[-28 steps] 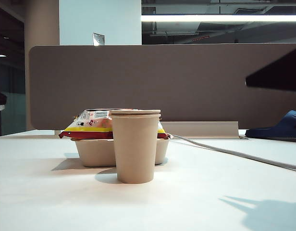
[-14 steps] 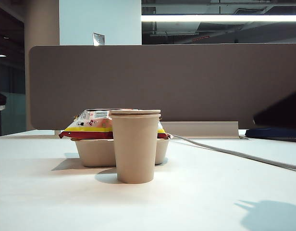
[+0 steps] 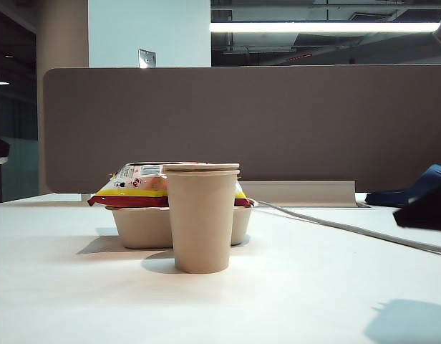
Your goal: Pick up a bag of chips and put them in the box.
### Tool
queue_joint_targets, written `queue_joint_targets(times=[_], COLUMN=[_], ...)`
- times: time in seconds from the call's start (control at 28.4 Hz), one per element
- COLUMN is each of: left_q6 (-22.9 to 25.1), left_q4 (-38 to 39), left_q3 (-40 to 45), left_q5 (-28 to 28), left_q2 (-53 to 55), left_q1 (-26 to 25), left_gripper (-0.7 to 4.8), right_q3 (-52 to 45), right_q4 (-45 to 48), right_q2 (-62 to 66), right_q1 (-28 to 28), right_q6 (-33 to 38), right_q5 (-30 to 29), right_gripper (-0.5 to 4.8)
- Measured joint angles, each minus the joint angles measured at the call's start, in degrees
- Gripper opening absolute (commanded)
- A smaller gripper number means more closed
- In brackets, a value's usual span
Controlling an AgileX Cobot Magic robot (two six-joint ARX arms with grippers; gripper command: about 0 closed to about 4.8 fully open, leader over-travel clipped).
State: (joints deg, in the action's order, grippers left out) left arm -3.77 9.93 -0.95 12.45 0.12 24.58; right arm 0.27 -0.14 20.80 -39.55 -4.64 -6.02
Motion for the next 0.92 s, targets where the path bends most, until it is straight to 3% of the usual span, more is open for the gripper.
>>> queue_joint_targets(times=[0.21, 0.92], left_q6=[0.1, 0.1], left_q4=[-0.1, -0.1], left_q3=[0.0, 0.1], left_q5=[0.0, 0.0], left_q2=[0.0, 0.0], left_q1=[0.0, 0.0], left_gripper=[0.79, 0.79], right_q3=[0.0, 0.0], right_q4=[-4.6, -4.5], right_q2=[0.0, 0.0], right_q1=[0.0, 0.0], right_q6=[0.1, 0.5], right_q5=[-0.1, -0.2], right_gripper=[0.5, 0.5])
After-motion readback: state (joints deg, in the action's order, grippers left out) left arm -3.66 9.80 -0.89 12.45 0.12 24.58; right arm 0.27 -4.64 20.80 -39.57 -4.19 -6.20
